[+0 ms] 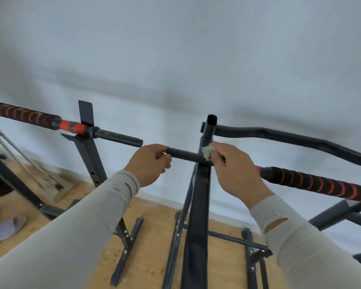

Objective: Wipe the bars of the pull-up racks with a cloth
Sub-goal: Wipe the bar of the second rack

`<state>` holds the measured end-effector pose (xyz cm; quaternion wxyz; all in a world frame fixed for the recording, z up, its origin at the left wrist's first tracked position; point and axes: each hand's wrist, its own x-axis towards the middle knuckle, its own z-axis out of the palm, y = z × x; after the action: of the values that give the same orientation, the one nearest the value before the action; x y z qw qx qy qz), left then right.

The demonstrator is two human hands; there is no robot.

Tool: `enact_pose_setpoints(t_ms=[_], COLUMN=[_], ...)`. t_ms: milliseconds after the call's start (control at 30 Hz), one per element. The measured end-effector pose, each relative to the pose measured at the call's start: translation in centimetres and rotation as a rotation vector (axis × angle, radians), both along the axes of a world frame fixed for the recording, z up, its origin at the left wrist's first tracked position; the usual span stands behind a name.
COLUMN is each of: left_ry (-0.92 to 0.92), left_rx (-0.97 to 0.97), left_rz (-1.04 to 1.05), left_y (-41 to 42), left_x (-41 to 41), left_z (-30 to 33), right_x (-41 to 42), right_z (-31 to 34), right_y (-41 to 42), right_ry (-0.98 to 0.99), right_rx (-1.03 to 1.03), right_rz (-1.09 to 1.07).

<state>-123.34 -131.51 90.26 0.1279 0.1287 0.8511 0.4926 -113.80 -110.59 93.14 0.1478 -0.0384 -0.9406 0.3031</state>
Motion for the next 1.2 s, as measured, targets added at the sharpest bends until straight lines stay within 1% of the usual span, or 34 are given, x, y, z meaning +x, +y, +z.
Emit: enact_pose_setpoints(t_ms=[133,300,367,567,833,900,1000,1133,1200], left_ry=[-0.129,-0.191,-0.200,-0.204,-0.192,-0.170,-0.152,-0.137,-0.111], left_rx=[0.174,0.266,0.279,0.283,0.282,0.289,0.332,0.383,0.383], left_rz=[0.004,0.037,0.040,0.072,-0.028,-0.065,-0.104,-0.147,-0.179], left_y=[-0.4,0.3,0.3,0.7,0.0,-0.2,-0.7,-0.9,-1.1], left_x=[-0.4,-0.6,-0.6,-0.7,-1.8,-2.2,-2.8,-3.3,-3.4], left_z=[0.0,0.4,0.5,0.1,-0.5,-1.0,-1.7,-2.3,-2.5], right_x=[-0.3,-0.7,-1.1,-1.6,-1.5,-1.2,-0.7,-2.5,-4.0], right_z=[-0.3,-0.3,-0.7,-1.9,-1.9,-2.1,-1.9,-1.3,-1.8], right_y=[-0.9,-0.9,-0.7,0.1,0.1,-0.2,-2.0,-6.4,-8.6], right_ry=[0.003,-0.034,-0.049,-0.015,-0.017,-0.038,-0.070,-0.039,0.028], right_rx=[0.080,0.120,0.126,0.156,0.178,0.248,0.391,0.517,0.544], right_rz=[-0.028,-0.036,-0.046,-0.008,-0.047,-0.107,-0.255,-0.255,-0.226])
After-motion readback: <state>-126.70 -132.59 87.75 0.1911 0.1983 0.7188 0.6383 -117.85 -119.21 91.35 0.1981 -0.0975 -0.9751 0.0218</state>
